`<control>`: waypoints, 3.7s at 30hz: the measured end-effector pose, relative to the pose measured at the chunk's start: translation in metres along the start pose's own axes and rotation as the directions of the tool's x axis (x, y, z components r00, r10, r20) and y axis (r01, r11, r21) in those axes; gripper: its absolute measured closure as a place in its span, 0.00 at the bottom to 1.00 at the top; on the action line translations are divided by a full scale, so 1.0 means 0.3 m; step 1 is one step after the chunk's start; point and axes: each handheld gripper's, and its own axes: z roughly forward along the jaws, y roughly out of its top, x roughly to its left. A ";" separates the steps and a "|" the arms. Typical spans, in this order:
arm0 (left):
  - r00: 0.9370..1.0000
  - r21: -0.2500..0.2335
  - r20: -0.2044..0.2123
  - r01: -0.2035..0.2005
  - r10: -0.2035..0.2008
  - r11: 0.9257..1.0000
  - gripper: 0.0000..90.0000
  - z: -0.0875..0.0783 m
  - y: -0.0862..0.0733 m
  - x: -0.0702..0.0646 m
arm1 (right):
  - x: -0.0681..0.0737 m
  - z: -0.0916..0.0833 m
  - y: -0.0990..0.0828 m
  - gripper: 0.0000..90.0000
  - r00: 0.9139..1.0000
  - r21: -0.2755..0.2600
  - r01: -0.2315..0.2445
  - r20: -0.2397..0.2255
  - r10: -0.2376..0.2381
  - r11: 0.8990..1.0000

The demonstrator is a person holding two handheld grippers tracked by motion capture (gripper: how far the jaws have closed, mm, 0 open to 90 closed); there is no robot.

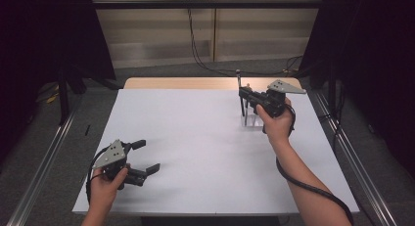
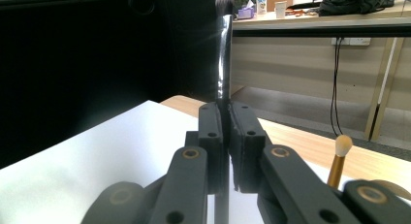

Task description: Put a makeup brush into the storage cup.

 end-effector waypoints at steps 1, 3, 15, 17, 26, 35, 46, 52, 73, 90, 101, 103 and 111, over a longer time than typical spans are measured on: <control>1.000 -0.001 0.000 0.000 0.000 1.000 0.03 0.000 0.000 0.000 | 0.000 0.000 0.001 0.94 1.000 -0.001 0.000 0.001 0.000 1.000; 1.000 -0.002 -0.001 0.002 -0.002 1.000 0.03 0.000 0.000 0.000 | -0.002 0.001 0.003 0.94 1.000 0.002 0.002 0.005 -0.002 1.000; 1.000 0.002 0.000 0.000 0.000 1.000 0.03 0.000 -0.001 0.002 | -0.015 0.007 0.024 0.94 1.000 -0.013 0.011 0.022 -0.010 1.000; 1.000 0.003 0.001 -0.002 0.002 1.000 0.03 0.000 -0.002 0.003 | -0.018 0.008 0.029 0.94 1.000 -0.012 0.015 0.026 -0.015 1.000; 1.000 0.003 0.000 0.000 0.000 1.000 0.03 0.000 -0.002 0.003 | -0.032 0.013 0.039 0.94 0.999 -0.021 0.015 0.036 -0.014 1.000; 1.000 0.004 0.002 -0.003 0.003 1.000 0.03 0.001 -0.002 0.003 | -0.047 0.016 0.042 0.94 0.999 -0.035 0.010 0.052 -0.008 0.999; 1.000 0.005 0.000 -0.003 0.003 1.000 0.03 0.000 -0.001 0.003 | -0.065 0.016 0.042 0.94 0.997 -0.041 0.010 0.073 -0.007 0.999; 1.000 -0.001 -0.001 -0.001 0.001 1.000 0.03 -0.001 -0.002 0.003 | -0.078 0.011 0.041 0.94 0.996 -0.047 0.009 0.085 -0.005 0.999; 1.000 0.004 0.001 -0.003 0.003 1.000 0.03 0.000 -0.002 0.003 | -0.115 0.018 0.024 0.94 0.993 -0.053 -0.003 0.114 0.009 0.999; 1.000 0.000 0.001 0.002 -0.002 1.000 0.03 0.002 -0.004 0.004 | -0.127 0.036 0.019 0.94 0.993 -0.041 0.013 0.121 -0.008 0.999; 1.000 0.002 0.002 0.003 -0.003 1.000 0.03 0.002 -0.005 0.004 | -0.133 0.043 0.009 0.94 0.992 -0.035 0.022 0.125 -0.017 0.999; 1.000 0.000 0.000 0.004 -0.004 1.000 0.03 0.001 -0.005 0.004 | -0.132 0.044 0.007 0.94 0.992 -0.036 0.022 0.124 -0.018 0.999; 1.000 0.000 0.001 0.004 -0.004 1.000 0.03 0.000 -0.005 0.004 | -0.128 0.046 0.004 0.94 0.993 -0.039 0.025 0.120 -0.020 0.999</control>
